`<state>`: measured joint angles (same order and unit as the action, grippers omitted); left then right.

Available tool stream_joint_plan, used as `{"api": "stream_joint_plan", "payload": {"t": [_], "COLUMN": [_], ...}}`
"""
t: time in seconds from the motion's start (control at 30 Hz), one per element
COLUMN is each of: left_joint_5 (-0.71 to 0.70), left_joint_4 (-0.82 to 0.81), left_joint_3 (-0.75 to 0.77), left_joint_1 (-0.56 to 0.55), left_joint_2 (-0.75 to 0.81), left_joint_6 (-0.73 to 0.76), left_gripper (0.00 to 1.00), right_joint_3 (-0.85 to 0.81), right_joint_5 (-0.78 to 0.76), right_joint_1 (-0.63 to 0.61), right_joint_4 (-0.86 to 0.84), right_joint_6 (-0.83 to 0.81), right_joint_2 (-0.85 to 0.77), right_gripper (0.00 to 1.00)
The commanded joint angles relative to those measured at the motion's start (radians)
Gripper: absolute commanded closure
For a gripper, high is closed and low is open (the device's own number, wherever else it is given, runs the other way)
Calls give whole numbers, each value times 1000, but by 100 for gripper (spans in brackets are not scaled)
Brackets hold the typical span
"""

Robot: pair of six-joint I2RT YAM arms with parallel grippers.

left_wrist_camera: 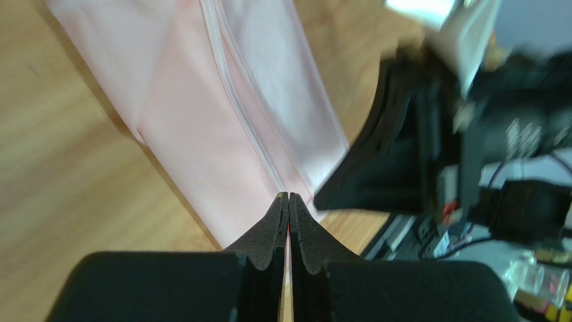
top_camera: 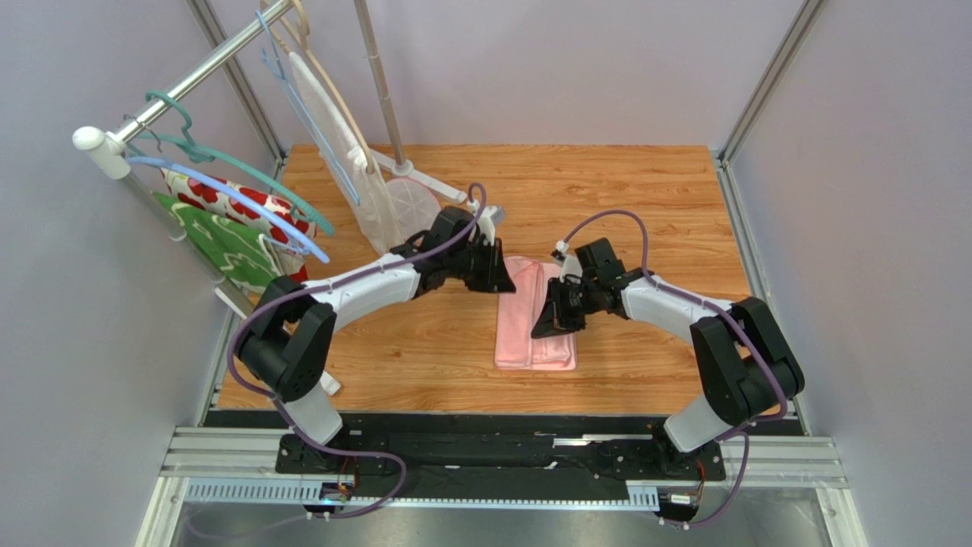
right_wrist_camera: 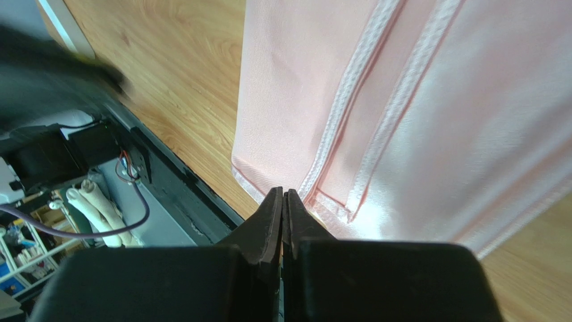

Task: Fold the napkin into a case and place the utensils inside
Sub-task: Smooth out the 2/3-rectangle-folded napkin at the center of the board.

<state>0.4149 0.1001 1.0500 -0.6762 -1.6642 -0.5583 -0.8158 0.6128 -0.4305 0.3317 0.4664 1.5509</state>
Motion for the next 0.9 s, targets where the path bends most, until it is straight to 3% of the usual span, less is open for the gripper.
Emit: {"api": "stream_joint_plan", "payload": {"t": [0.0, 0.27, 0.5, 0.73, 0.87], "left_joint_5": [24, 84, 50, -11, -163], "left_joint_4": [9, -28, -13, 18, 52], "left_joint_3": [148, 358, 393, 378, 380], "left_joint_1": [59, 113, 113, 93, 55], "left_joint_2": [-100, -311, -350, -332, -324], "left_joint_6": [17, 9, 27, 106, 158], "left_gripper": [95, 97, 97, 84, 81], "right_joint_3": [26, 104, 101, -45, -185], "right_joint_5": [33, 93, 76, 35, -7], "right_joint_1": [-56, -56, -18, 76, 111], "right_joint_4": [-48, -180, -174, -128, -126], "right_joint_6": [-17, 35, 37, 93, 118], "right_joint_2": [-22, 58, 66, 49, 139], "right_gripper": [99, 100, 100, 93, 88]}}
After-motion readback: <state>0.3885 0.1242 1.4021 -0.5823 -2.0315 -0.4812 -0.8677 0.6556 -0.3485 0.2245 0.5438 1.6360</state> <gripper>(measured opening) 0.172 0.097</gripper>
